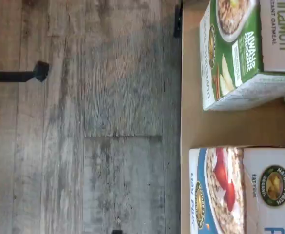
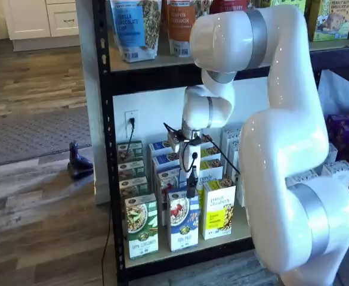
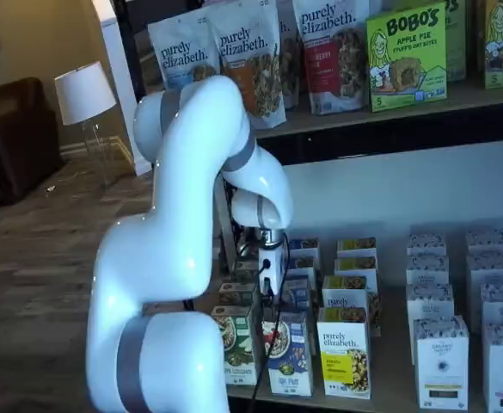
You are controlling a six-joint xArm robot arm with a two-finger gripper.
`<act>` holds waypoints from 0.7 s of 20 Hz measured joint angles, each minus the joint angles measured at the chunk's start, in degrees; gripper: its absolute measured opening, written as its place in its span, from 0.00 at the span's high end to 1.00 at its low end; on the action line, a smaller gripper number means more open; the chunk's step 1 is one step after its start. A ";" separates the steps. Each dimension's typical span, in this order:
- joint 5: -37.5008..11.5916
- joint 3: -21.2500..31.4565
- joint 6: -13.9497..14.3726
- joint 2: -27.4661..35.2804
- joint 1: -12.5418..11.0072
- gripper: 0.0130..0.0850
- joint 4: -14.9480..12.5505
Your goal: Pick up the blue and white box that is on the bottom shelf, the second box from the left
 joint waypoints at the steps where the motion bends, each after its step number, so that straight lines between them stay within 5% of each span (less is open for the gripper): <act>1: 0.14 -0.35 0.02 0.35 -0.10 0.00 -0.13; 14: 0.93 -8.70 -0.31 7.68 -1.34 0.00 -1.13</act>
